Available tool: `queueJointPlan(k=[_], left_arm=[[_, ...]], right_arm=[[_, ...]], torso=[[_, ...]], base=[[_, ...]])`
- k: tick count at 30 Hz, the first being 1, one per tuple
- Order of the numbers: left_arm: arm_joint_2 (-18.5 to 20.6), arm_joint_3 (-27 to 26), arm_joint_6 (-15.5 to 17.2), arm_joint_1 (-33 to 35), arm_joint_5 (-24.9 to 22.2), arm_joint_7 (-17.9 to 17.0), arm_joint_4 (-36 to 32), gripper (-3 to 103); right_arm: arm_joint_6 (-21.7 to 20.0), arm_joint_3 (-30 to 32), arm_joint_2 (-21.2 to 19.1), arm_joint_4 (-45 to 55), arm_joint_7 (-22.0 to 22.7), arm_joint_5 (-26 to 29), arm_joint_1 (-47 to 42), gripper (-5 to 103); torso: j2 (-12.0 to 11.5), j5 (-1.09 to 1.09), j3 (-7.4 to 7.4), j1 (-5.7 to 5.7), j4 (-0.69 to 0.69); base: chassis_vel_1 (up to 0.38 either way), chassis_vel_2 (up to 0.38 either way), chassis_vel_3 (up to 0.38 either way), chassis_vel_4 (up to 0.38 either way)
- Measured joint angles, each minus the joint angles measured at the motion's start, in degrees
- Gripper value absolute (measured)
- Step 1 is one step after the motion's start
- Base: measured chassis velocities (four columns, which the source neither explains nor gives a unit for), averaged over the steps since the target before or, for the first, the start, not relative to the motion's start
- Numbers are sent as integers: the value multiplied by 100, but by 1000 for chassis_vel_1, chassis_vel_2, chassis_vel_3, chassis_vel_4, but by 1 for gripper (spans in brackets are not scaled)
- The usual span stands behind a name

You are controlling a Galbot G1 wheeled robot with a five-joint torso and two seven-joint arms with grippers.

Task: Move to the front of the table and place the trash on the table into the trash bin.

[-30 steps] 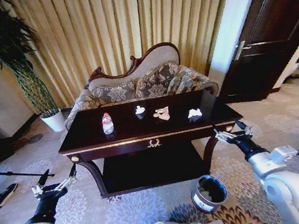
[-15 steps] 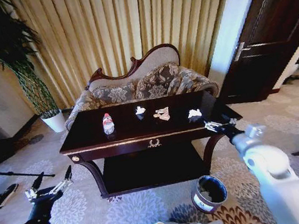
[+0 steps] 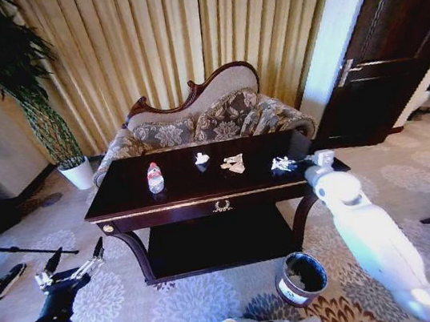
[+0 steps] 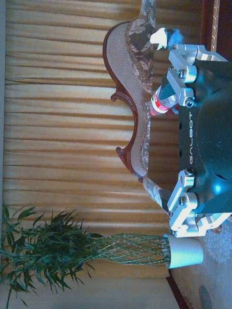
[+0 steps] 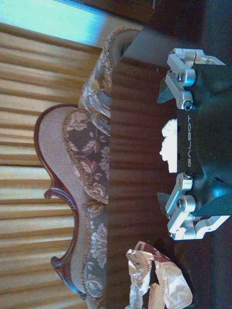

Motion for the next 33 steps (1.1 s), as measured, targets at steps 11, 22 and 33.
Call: queueJointPlan(k=[11,22,33], left_arm=[[-1,8,83,-113,-1,-27,1,100],[9,-66,87,-150,-141,-34,42,100],[34,-66,78,-172,-160,-82,57,100]], right_arm=[[-42,-360,238,-664,26,-144,459,100],[-45,-392,245,-835,28,-221,541,84],[-25,-399,273,-828,22,-286,478,46]], torso=[[0,0,0,-1,0],[0,0,-1,-1,0],[0,0,-1,-1,0]], base=[[0,0,0,0],[0,0,0,0],[0,0,0,0]])
